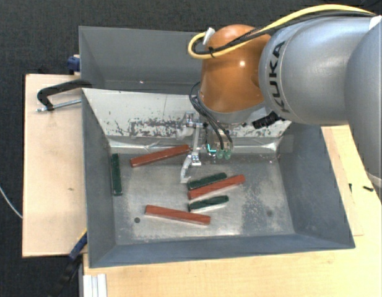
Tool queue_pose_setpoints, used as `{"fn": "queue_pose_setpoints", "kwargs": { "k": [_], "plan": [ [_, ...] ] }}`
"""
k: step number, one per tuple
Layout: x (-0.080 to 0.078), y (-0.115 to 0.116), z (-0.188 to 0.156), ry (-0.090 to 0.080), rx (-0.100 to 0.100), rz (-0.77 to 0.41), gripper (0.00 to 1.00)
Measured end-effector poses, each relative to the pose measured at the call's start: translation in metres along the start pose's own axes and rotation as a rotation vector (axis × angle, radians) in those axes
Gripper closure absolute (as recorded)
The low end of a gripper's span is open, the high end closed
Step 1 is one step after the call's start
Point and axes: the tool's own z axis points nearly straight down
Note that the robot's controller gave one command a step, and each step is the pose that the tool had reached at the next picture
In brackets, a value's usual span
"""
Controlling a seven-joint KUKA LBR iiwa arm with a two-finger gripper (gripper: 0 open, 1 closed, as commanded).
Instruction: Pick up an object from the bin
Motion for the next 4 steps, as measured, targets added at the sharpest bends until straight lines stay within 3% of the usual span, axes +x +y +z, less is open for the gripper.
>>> {"fn": "queue_pose_setpoints", "kwargs": {
  "k": [1,2,3,4],
  "plan": [
    [-0.002,0.000,-0.005,-0.009,-0.001,0.002,0.00],
    [0.041,-0.036,0.047,-0.014,-0.002,-0.018,0.00],
    [0.053,-0.048,0.063,-0.007,0.000,-0.026,0.00],
    [0.053,-0.067,0.071,-0.004,0.002,-0.089,0.00]
  ]
}}
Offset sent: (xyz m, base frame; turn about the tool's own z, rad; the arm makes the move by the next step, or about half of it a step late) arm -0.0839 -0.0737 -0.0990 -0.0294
